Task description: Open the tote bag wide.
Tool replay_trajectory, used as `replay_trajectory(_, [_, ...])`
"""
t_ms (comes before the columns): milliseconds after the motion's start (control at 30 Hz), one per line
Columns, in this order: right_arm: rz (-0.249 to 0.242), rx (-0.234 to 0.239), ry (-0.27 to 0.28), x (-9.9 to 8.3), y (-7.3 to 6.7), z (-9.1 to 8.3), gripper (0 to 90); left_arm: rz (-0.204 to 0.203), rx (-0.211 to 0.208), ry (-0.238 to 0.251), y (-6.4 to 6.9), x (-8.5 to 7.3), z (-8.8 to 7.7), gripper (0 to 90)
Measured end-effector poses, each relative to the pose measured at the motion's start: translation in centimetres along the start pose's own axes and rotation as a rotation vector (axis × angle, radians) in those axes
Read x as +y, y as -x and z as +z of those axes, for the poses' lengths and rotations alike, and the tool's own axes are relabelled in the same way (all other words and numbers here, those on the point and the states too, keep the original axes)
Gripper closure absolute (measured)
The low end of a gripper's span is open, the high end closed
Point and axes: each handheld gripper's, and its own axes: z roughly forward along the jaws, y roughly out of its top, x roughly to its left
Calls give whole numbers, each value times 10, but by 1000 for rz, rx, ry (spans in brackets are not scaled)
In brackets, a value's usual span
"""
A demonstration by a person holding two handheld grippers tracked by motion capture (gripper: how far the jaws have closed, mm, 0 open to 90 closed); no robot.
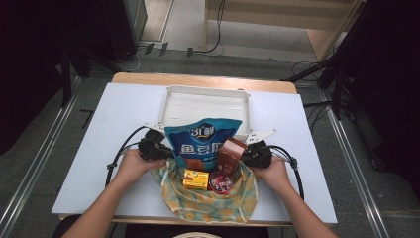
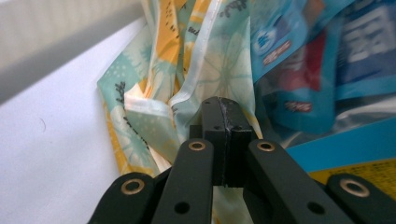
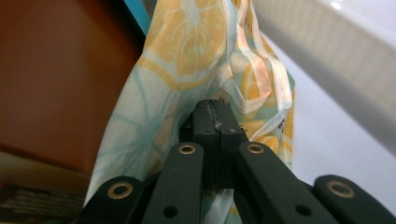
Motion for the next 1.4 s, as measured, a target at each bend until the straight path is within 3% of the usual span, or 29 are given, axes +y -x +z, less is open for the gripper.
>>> replay_trajectory(67, [-8, -2, -9, -2, 2, 2, 900, 4, -6, 16, -2, -3, 1, 900])
replay_trajectory(367, [-16, -7, -37, -1, 4, 8, 900, -5, -2, -16, -7, -7, 6, 900])
replay_trajectory(533, [7, -25, 17, 5, 3, -6, 900, 1, 3, -15, -4, -6, 2, 887])
replay_trajectory(667, [12, -30, 30, 7, 2, -11, 894, 3, 4, -18, 0, -4, -5, 857])
replay_trajectory(867, [4, -55, 32, 11, 1, -17, 784, 17, 10, 34, 12, 0, -21, 762])
replay_trajectory(967, [24, -54, 53, 11, 3, -22, 734, 35, 13, 49, 14, 2, -26, 713])
replay_trajectory(1167, [28, -66, 66, 12, 3, -28, 700, 56, 41, 42, 19, 5, -32, 641])
replay_trajectory(1333, [37, -79, 78, 14, 3, -31, 667, 65, 35, 50, 21, 6, -38, 617])
replay_trajectory(1400, [43, -82, 81, 14, 3, -32, 643, 50, 31, 59, 22, 6, -41, 612])
